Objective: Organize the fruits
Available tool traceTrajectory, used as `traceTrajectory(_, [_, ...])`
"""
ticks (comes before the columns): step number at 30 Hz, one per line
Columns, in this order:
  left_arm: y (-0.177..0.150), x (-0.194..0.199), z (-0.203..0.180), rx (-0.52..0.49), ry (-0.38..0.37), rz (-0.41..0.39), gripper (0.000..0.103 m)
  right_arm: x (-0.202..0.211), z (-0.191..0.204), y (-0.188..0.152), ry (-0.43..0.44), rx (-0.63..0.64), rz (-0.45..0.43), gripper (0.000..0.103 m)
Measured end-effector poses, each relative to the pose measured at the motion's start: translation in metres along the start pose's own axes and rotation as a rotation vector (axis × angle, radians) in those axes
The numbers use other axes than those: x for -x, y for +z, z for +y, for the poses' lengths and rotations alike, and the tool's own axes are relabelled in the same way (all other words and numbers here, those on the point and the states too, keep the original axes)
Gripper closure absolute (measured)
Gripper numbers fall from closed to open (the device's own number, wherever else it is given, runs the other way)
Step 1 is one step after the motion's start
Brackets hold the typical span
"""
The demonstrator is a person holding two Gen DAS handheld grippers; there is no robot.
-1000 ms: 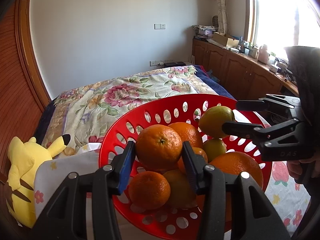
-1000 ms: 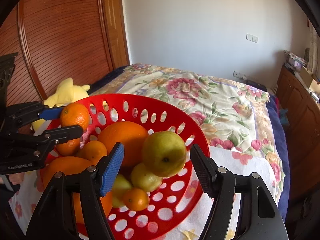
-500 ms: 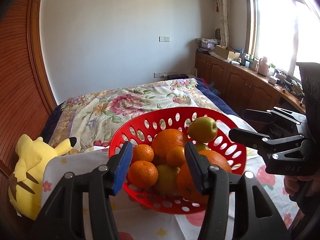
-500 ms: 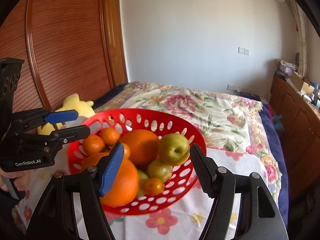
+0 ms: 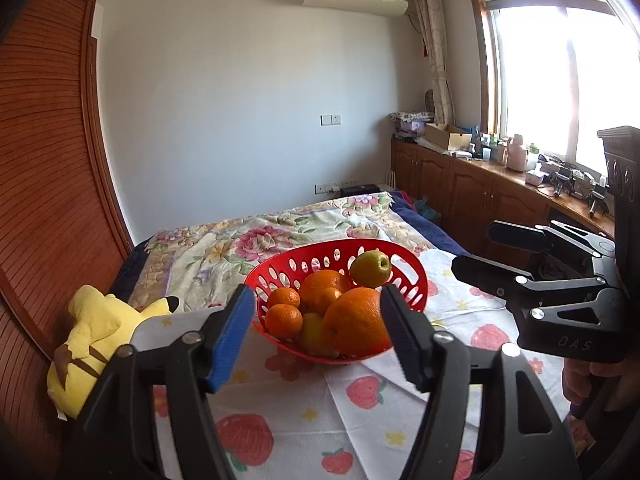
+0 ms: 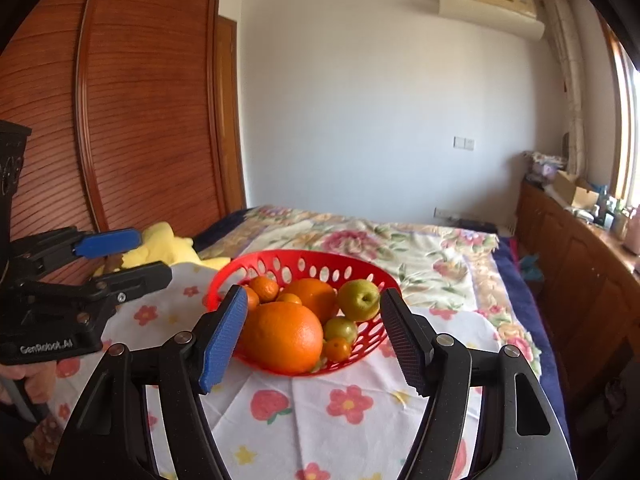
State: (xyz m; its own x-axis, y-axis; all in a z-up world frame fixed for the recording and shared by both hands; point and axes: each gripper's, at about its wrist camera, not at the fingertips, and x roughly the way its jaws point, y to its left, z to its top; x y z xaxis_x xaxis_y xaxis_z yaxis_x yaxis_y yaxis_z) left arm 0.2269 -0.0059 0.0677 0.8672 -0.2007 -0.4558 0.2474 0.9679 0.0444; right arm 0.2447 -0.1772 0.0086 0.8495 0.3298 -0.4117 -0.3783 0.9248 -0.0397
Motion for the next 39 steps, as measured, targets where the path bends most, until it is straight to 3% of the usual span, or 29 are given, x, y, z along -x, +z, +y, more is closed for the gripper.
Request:
traceTrajectory(9, [-0.016,0.046,-0.006,0.016,0.061,-0.067,0.024,0.049,0.012,-0.011,-0.024,-0.015,-0.061,0.027])
traceTrajectory(11, [-0.019,0.054,-0.009,0.011,0.064,-0.078,0.013,0.054,0.013,-0.014,-0.034,-0.018,-0.065,0.024])
traceTrajectory(16, [-0.019,0.075,-0.007,0.051,0.061,-0.118,0.005,0.068,0.017,-0.019,-0.057,-0.027,-0.084,0.017])
traceTrajectory(27, [-0.029,0.102,-0.011,0.070,0.079,-0.125,0.005,0.096,0.025,-0.024,-0.097,-0.026,-0.121,0.014])
traceTrajectory(39, [-0.060,0.127,-0.019,0.094,0.088,-0.105,0.005,0.118,0.032,-0.045,-0.134,-0.045,-0.128,0.013])
